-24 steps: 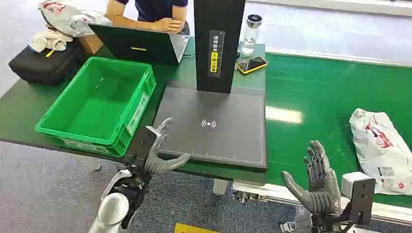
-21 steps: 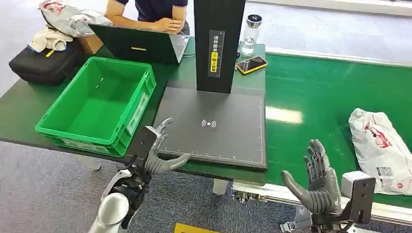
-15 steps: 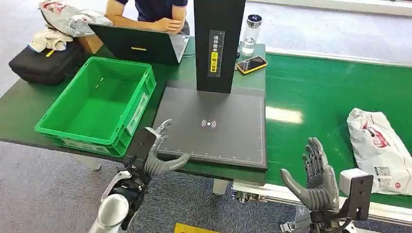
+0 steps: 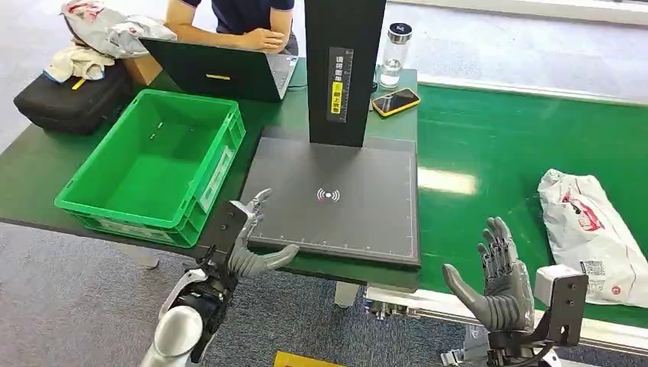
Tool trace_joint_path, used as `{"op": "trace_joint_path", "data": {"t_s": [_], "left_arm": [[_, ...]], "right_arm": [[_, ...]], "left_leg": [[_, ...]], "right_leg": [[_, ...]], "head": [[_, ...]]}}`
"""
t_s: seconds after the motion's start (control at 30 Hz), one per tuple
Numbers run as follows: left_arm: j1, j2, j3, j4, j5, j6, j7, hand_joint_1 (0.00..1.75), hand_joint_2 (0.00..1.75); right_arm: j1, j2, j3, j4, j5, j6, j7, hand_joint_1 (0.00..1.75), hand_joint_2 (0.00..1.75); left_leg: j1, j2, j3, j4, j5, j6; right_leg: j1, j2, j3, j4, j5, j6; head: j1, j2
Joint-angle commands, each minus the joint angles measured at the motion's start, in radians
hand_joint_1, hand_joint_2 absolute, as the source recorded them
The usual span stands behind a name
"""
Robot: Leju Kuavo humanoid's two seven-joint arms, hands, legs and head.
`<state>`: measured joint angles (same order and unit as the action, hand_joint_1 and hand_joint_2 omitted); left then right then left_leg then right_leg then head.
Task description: Moved the parcel from conveyor to table for the left to box.
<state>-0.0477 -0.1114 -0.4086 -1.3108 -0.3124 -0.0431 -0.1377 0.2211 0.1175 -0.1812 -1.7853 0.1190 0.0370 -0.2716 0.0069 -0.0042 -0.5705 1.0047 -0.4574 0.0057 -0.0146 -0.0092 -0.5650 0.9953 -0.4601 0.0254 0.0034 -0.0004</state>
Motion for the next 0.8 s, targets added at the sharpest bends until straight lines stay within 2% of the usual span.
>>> {"op": "trace_joint_path", "data": {"t_s": [0.03,0.43,0.6,0.7,0.73,0.77,0.8], "left_arm": [[-0.035,0.009,-0.008,0.039,-0.001,-0.003,0.005,0.00,1.75],[-0.041,0.016,-0.009,0.052,0.000,-0.006,0.004,0.00,1.75],[-0.001,0.027,0.005,0.017,0.004,0.005,-0.001,0.00,1.75],[-0.004,0.023,0.008,0.008,-0.005,-0.006,0.000,0.00,1.75],[-0.024,0.030,-0.003,0.031,0.000,-0.021,-0.002,0.00,1.75],[-0.046,0.032,-0.008,0.066,0.010,-0.023,-0.011,0.00,1.75],[-0.061,0.030,-0.009,0.093,0.018,-0.020,-0.023,0.00,1.75]], "right_arm": [[0.002,0.017,-0.001,0.015,0.000,0.002,0.005,0.00,1.75],[0.018,0.020,-0.006,0.004,0.007,0.005,0.006,0.00,1.75],[-0.033,-0.037,-0.038,0.033,0.077,-0.011,0.028,0.00,1.75],[-0.101,-0.131,-0.128,0.085,0.094,-0.050,0.063,0.00,1.75],[-0.114,-0.213,-0.194,0.121,0.152,-0.173,0.146,0.00,1.75],[-0.134,-0.351,-0.260,0.200,0.056,-0.146,0.159,0.00,1.75],[-0.165,-0.432,-0.334,0.288,-0.004,-0.094,0.136,0.00,1.75]], "left_leg": [[0.000,0.000,0.001,-0.001,0.000,0.000],[0.000,-0.001,0.002,-0.002,0.000,-0.001],[0.000,0.002,0.005,-0.005,0.001,-0.001],[-0.001,0.004,0.003,-0.002,0.000,0.000],[0.000,0.003,0.002,-0.002,0.000,0.000],[-0.001,0.003,0.002,-0.002,0.000,0.001],[-0.001,0.000,0.002,-0.002,0.001,0.001]], "right_leg": [[0.000,0.000,0.001,-0.001,0.000,-0.001],[0.000,0.000,0.002,-0.001,0.000,-0.002],[0.000,0.002,0.004,-0.004,0.001,-0.003],[0.000,0.004,0.002,-0.002,0.001,-0.001],[0.000,0.003,0.002,-0.002,0.001,-0.001],[0.000,0.003,0.002,-0.003,0.002,-0.001],[0.000,0.000,0.003,-0.003,0.002,0.000]], "head": [[0.000,0.000],[0.000,0.000],[0.000,0.000],[0.000,0.000],[0.000,0.000],[0.000,0.000],[0.000,0.000]]}}
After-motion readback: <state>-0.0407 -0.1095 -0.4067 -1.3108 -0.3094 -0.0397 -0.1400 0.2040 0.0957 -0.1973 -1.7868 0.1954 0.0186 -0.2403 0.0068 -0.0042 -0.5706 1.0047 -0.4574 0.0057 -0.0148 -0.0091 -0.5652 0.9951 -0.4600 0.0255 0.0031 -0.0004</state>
